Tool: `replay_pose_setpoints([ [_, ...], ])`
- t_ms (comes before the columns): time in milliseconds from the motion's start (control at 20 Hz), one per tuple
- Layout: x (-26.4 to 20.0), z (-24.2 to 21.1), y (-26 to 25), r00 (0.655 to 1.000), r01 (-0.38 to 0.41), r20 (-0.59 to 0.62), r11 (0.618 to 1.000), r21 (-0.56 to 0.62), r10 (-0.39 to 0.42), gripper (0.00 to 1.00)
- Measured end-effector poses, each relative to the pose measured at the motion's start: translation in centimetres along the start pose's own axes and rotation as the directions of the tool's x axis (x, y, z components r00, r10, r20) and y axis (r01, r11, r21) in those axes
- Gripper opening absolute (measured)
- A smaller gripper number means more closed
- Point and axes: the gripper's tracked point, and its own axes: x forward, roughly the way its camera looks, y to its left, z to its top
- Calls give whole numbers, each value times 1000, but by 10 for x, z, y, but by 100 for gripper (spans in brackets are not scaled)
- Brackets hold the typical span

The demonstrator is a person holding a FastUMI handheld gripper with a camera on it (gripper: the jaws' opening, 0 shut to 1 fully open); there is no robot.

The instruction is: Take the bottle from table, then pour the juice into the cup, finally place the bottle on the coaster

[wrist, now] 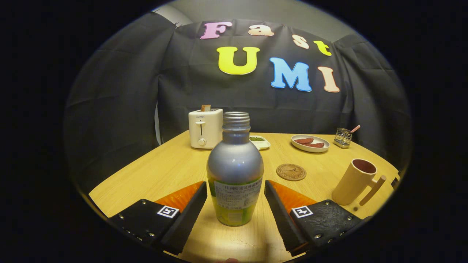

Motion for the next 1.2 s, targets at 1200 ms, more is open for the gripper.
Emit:
replay_pose_setpoints([
  [1200, -2, 20, -8, 993, -70, -79, 970, 234, 90, 77],
])
